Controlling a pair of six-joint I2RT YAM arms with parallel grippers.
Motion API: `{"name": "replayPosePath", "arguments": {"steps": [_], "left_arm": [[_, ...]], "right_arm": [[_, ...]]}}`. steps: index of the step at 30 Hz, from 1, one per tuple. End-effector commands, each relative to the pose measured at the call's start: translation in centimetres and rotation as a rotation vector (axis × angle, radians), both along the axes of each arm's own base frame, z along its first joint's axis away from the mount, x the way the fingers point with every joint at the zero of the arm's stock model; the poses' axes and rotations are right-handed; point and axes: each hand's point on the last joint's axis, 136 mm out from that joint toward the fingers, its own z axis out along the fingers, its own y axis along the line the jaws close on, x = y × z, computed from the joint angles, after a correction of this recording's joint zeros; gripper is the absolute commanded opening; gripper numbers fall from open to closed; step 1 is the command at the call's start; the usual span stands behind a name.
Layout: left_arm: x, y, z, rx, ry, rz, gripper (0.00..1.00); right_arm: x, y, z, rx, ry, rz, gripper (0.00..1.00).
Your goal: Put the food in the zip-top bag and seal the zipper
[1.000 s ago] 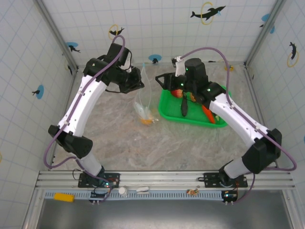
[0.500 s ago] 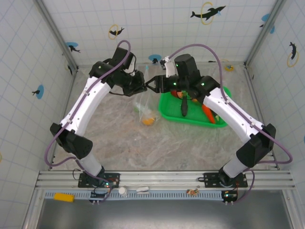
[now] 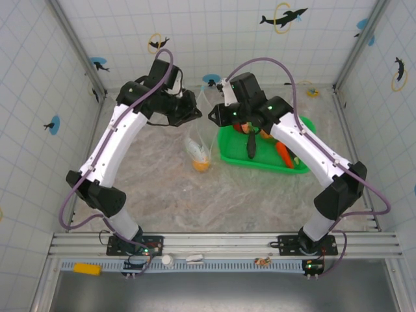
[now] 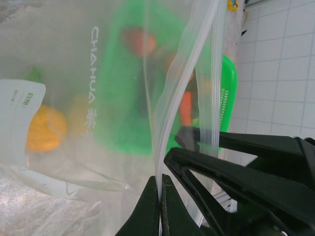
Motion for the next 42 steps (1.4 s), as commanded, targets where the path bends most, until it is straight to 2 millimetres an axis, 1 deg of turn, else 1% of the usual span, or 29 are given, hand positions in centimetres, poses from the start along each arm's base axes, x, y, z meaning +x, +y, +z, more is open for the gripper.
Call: {"name": "replayPosePath", "arguments": {"steps": [1,5,8,11,12,13,15,17,18,20,22,26,27,29,32,37,40,42], "left_arm": [[-0.4,1.6,0.4,0.062,-0.002,0.010,0.00],[0.0,3.2,0.5,0.077,-0.003,0.039,0.00],[0.1,3.7,-0.3,0.112,0.011,0.039,0.00],[0.4,3.9,-0.4,0.129,0.003,0.044,0.00],[0.6,4.0,-0.2,0.134,-0.005,0.051,0.00],[0.9,4.0,0.0,0.137,-0.009,0.055,0.00],[1.2,3.8,0.2,0.136,-0.006,0.053,0.00],[1.0,3.2,-0.1,0.121,0.011,0.044,0.00],[0.9,2.9,-0.3,0.109,0.017,0.041,0.03],[0.5,2.4,-0.6,0.079,0.028,0.040,0.13],[0.1,2.2,-1.4,0.060,0.040,0.050,0.18],[-0.4,2.5,-2.8,0.068,0.058,0.070,0.19],[-0.4,2.5,-2.9,0.069,0.057,0.070,0.18],[-0.4,2.5,-2.7,0.069,0.050,0.075,0.17],[-0.2,2.4,-1.8,0.051,0.025,0.091,0.17],[0.0,2.4,-0.5,0.016,-0.011,0.112,0.19],[0.1,2.5,-0.4,0.018,-0.015,0.113,0.19],[0.1,2.5,-0.6,0.023,-0.013,0.112,0.18]], "right_arm": [[0.9,-0.6,1.3,0.012,-0.008,-0.031,0.12],[0.3,0.4,1.9,0.076,0.027,0.004,0.08],[-0.4,1.2,2.6,0.133,0.057,0.025,0.07],[-0.6,1.6,3.5,0.187,0.085,0.014,0.06],[-0.8,1.9,3.8,0.208,0.092,0.015,0.02],[-1.0,2.3,4.1,0.229,0.101,0.013,0.01],[-1.3,2.9,4.1,0.260,0.122,0.012,0.01],[-1.3,3.2,3.9,0.274,0.131,-0.005,0.00],[-1.1,3.2,3.9,0.278,0.125,-0.020,0.00],[-0.6,2.9,4.1,0.287,0.111,-0.052,0.00],[-0.1,2.6,4.5,0.302,0.099,-0.075,0.00],[0.1,2.6,4.6,0.309,0.095,-0.089,0.00],[0.2,2.5,4.6,0.306,0.095,-0.090,0.00],[0.3,2.4,4.3,0.297,0.093,-0.094,0.00],[0.4,1.9,3.9,0.283,0.090,-0.108,0.00],[0.7,1.5,3.6,0.285,0.093,-0.124,0.00],[0.8,1.3,3.4,0.283,0.095,-0.130,0.00],[0.9,1.2,3.3,0.284,0.097,-0.132,0.00]]}}
